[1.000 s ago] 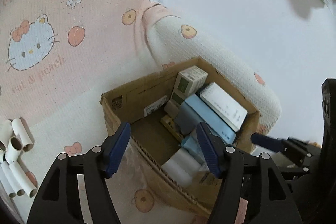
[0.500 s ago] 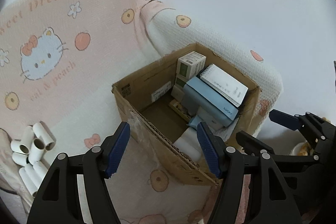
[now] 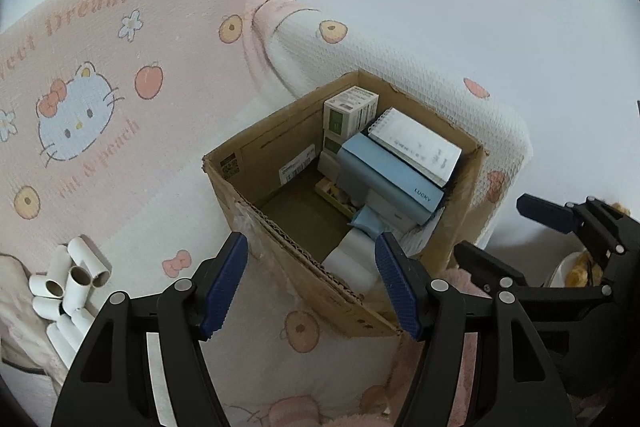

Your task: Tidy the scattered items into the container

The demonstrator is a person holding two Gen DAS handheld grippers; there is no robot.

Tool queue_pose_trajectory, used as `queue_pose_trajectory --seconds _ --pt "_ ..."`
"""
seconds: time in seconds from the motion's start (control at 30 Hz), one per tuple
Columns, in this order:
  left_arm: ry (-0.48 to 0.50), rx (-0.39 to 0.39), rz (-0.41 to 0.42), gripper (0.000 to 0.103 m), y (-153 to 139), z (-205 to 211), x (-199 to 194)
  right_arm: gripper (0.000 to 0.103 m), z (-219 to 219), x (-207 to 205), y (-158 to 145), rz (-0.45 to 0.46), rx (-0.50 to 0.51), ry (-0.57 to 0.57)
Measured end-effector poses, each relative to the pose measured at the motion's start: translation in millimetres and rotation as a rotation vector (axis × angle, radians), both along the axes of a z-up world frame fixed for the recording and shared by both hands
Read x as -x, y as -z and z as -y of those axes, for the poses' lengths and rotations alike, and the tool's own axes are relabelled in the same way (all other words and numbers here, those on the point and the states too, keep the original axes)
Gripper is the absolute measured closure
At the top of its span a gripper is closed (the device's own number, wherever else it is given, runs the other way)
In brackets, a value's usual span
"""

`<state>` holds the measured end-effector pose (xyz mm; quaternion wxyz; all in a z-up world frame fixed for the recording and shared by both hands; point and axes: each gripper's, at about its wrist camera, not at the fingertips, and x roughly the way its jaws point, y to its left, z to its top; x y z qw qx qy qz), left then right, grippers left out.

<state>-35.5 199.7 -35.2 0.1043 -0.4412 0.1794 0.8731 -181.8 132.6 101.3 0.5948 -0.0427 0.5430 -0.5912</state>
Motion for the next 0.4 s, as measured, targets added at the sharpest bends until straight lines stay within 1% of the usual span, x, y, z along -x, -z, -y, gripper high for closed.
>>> queue_pose_trajectory --seconds 0.17,0.4 --pt "0.018 0.011 0.009 0.033 -0.2 -1.6 -2.9 0.03 -0.4 8.0 -4.9 0.021 -0.022 0.001" --pt "0.037 0.02 0.004 0.033 -0.8 -3.7 -5.3 0.03 -0.5 10.0 -10.2 0.039 -0.016 0.014"
